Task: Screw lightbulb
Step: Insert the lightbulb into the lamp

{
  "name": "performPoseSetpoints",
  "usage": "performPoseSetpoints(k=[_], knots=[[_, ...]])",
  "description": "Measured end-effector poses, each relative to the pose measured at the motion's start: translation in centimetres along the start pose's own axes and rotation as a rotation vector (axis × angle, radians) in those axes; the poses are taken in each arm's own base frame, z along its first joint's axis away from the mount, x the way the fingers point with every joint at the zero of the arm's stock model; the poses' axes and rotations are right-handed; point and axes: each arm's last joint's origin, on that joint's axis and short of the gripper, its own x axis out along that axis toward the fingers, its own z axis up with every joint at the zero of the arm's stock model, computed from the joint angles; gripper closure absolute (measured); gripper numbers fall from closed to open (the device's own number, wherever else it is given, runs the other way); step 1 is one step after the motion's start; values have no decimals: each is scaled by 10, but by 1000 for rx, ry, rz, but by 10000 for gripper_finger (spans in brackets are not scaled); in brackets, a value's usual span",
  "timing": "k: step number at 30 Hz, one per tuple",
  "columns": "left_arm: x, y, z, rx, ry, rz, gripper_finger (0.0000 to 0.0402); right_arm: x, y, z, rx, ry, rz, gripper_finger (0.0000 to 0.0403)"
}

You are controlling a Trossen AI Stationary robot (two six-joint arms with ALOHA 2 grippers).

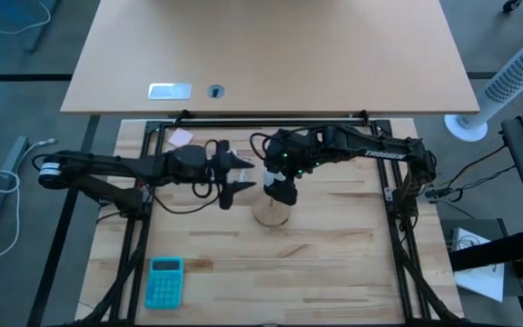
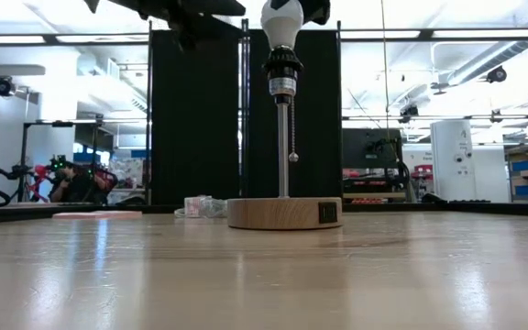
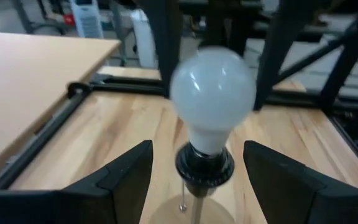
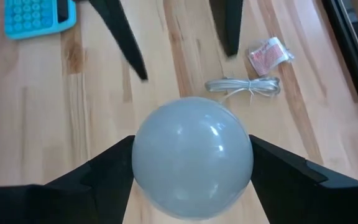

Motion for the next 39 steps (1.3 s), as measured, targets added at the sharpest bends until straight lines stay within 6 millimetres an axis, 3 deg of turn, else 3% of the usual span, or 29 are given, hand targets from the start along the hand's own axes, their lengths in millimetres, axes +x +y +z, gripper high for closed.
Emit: performPoseSetpoints(k=[7,13,19,25,32,39], knots=[[-16,8,2,-82,-48,122,158,0,1,0,65,-1,-10,124],[-14,9,-19,-215,-57,51,158,0,5,-1,45,-4,-21,127],[8,2,-64,-241,60,-126,158,0,8,-1,1,-4,-20,125],[41,-1,-94,-216,53,-154,158,0,8,-1,1,-4,-23,129],[67,-9,-105,-198,107,-165,173,0,8,-1,-1,-6,-30,127],[90,-7,-117,-125,76,-52,195,0,9,-1,-34,-6,-29,127]])
